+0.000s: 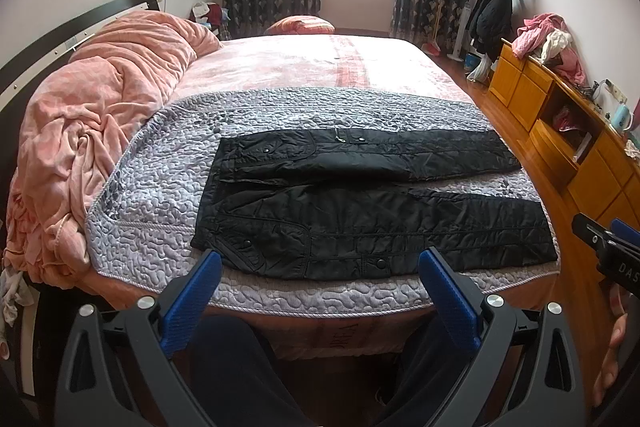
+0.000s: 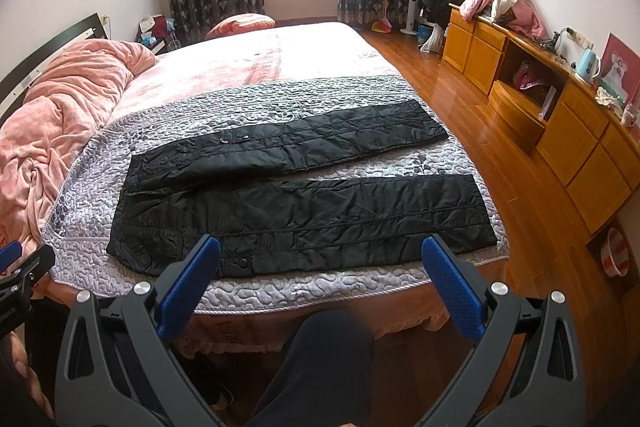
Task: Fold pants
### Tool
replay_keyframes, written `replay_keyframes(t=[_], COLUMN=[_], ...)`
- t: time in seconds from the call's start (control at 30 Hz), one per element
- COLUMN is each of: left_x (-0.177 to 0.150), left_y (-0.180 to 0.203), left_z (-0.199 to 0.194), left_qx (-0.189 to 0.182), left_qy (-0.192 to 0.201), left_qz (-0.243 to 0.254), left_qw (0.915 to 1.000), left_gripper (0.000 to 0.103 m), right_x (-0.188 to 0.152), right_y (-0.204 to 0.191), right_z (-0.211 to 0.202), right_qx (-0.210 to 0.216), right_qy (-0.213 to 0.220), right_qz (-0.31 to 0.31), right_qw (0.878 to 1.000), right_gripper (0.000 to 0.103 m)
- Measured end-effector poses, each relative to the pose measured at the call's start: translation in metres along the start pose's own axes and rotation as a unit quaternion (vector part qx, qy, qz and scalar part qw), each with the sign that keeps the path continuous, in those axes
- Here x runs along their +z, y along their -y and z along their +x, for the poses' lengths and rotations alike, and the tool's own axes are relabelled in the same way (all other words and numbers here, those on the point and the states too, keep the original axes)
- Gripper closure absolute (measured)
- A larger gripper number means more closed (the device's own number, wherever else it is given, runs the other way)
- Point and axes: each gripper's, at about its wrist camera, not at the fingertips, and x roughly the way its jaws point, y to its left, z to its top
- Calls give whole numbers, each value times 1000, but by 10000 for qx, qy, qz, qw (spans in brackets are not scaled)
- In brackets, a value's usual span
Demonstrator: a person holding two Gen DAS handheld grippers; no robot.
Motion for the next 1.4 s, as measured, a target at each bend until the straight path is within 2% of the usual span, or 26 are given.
replay_keyframes(t=[1.4], left_x=[0], left_y=[0], left_z=[-2], left_qx=[57], left_qy=[35], left_qz=[1], left_qw=[10000], left_gripper=[4], right_x=[4], right_y=[-4], right_z=[-1], right_qx=[32], right_qy=[-16], right_qz=[-38], right_qw=[10000], right_gripper=[2])
